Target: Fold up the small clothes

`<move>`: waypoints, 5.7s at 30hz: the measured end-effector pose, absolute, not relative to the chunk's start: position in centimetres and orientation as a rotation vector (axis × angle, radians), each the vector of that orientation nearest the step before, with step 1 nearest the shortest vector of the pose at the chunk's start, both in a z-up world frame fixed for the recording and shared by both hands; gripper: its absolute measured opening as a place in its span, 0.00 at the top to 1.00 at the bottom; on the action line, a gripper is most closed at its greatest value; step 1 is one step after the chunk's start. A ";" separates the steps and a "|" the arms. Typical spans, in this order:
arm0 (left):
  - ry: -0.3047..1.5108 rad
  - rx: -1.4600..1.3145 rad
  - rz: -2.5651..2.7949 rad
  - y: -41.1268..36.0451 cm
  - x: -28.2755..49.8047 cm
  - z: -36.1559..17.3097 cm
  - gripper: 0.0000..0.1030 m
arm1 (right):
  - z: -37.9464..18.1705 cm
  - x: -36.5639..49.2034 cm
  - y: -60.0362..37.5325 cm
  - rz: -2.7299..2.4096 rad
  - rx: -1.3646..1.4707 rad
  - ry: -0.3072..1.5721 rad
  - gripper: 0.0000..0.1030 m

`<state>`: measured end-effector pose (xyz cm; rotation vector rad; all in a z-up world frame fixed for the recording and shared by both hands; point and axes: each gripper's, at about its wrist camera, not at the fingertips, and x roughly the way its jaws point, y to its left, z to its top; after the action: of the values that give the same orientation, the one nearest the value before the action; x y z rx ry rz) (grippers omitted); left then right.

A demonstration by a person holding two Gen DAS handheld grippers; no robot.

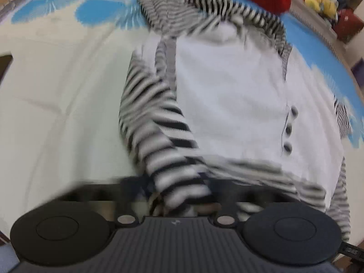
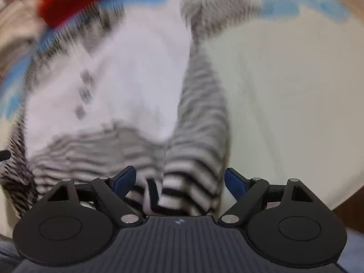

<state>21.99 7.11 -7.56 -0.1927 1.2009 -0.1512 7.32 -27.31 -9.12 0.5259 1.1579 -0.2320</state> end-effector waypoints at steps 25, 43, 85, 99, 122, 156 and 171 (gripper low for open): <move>0.779 -0.447 0.047 18.0 36.4 -2.7 0.05 | -1.2 14.9 -31.6 -0.384 0.550 0.611 0.25; 0.783 -0.510 0.026 18.5 58.7 -9.5 0.97 | -9.0 25.2 -28.4 -0.401 0.216 0.771 0.36; 0.795 -0.627 0.043 10.3 31.9 -9.0 0.01 | -11.2 30.3 -58.4 -0.651 0.841 0.515 0.93; 0.760 -0.622 0.057 10.9 31.7 -7.4 0.01 | -11.1 15.1 -63.5 -1.103 0.851 0.497 0.40; 1.028 0.062 -0.030 11.4 19.3 -8.1 0.00 | -7.1 7.1 -16.0 -0.067 0.163 0.839 0.24; 0.709 -0.540 0.319 27.1 40.6 -7.7 0.00 | -5.2 18.8 -27.2 -0.325 0.371 0.620 0.23; 0.582 -0.662 0.387 30.6 48.2 -6.2 0.97 | -6.5 20.6 -26.9 -0.307 0.349 0.695 0.23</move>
<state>48.16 30.63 -6.18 -0.6620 0.5815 0.3872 20.62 -26.92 -6.47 0.3486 0.6955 -0.3075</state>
